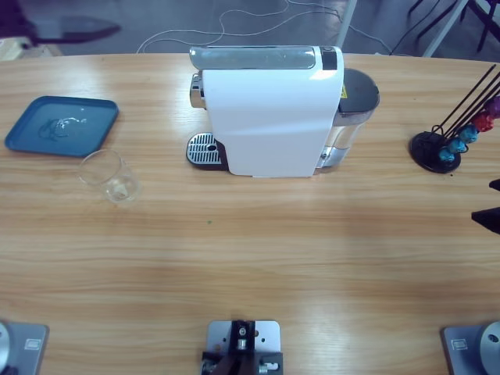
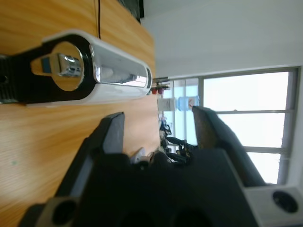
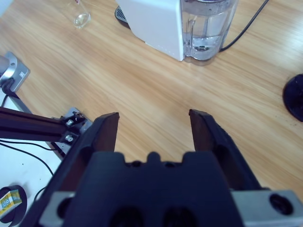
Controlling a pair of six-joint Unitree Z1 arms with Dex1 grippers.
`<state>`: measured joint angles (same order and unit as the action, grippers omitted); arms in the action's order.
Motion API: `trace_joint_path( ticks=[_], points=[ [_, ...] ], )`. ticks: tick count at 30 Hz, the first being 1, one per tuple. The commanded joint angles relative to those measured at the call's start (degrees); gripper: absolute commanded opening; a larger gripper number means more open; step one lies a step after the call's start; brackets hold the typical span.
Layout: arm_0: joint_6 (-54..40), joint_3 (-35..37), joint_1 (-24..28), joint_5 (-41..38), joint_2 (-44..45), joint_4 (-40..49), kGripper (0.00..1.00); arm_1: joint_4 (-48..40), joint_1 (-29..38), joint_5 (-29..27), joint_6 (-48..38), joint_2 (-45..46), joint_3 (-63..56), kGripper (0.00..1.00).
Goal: Pour coffee
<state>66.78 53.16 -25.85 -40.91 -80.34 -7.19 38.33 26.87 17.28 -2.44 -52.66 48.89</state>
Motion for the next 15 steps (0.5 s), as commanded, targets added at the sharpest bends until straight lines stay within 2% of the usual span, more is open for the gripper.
trace_joint_path(
  ticks=[1, 6, 15],
  points=[
    [4.67, -2.33, -0.08, -7.01, -11.88, -10.38, 0.605, 0.61, 1.3, -0.85, -0.46, 1.82, -1.19, 0.642],
    [4.27, -6.05, 0.38, -7.08, -12.83, -11.93, 0.605, 0.61, 1.6, -0.85, -0.46, 2.38, -1.22, 0.642],
    [4.41, -6.3, 1.84, -6.46, -15.8, -15.78, 0.605, 0.78, 2.18, -0.81, -0.46, 2.75, -1.17, 0.642]
  ],
)
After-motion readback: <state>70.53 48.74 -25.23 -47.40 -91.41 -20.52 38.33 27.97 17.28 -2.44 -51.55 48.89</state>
